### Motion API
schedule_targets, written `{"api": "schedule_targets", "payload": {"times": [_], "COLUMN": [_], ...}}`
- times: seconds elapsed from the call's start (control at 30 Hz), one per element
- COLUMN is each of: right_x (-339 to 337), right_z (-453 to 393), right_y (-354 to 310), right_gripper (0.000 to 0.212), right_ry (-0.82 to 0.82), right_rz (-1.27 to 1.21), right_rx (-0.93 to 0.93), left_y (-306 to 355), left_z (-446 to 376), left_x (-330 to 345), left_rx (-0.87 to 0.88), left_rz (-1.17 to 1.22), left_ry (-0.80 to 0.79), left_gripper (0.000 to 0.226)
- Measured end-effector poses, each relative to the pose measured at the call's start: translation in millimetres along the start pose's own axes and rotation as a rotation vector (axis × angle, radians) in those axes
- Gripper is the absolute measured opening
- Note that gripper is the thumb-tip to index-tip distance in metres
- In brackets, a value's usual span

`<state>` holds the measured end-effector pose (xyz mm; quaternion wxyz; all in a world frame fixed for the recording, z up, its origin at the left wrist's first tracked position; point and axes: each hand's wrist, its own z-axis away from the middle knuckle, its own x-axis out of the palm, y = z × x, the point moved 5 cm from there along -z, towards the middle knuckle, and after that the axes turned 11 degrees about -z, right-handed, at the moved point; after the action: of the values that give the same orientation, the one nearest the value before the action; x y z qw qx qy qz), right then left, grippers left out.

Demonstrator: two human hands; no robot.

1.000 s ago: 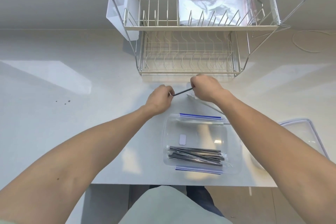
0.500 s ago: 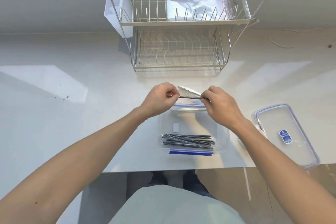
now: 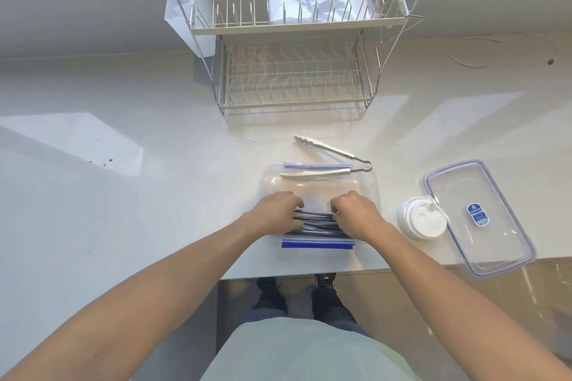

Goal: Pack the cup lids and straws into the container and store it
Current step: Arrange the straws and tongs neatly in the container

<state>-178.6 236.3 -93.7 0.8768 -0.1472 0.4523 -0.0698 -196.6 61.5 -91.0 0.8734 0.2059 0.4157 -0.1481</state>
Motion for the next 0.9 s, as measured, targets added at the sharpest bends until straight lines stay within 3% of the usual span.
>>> {"api": "schedule_targets", "payload": {"times": [0.1,0.27,0.43,0.57,0.7,0.8,0.9], "right_x": [9,7,9,14,3,-6,-2], "right_z": [-7,-12,-13,-15,-16,-15,-12], "right_y": [4,11,4,3,15,22,23], "right_gripper": [0.018,0.044,0.028,0.026,0.044,0.035,0.030], "right_ry": [-0.146,-0.261,-0.216,-0.220,-0.240,-0.130,-0.104], "right_rz": [-0.072,-0.139,0.093,0.088,-0.219,-0.342,-0.410], "right_rx": [0.023,0.011,-0.062,-0.053,0.084,0.174,0.242], "left_y": [4,5,14,13,3,-8,-10], "left_z": [-4,-13,-18,-21,-22,-18,-15], "left_x": [11,12,13,18,13,8,8], "left_rx": [0.045,0.077,0.107,0.062,-0.044,-0.159,-0.203], "left_rz": [-0.146,-0.204,-0.247,-0.121,0.142,0.308,0.317], "left_ry": [-0.050,-0.061,-0.016,-0.044,-0.127,-0.221,-0.260], "left_gripper": [0.041,0.037,0.025,0.027,0.053,0.040,0.029]}}
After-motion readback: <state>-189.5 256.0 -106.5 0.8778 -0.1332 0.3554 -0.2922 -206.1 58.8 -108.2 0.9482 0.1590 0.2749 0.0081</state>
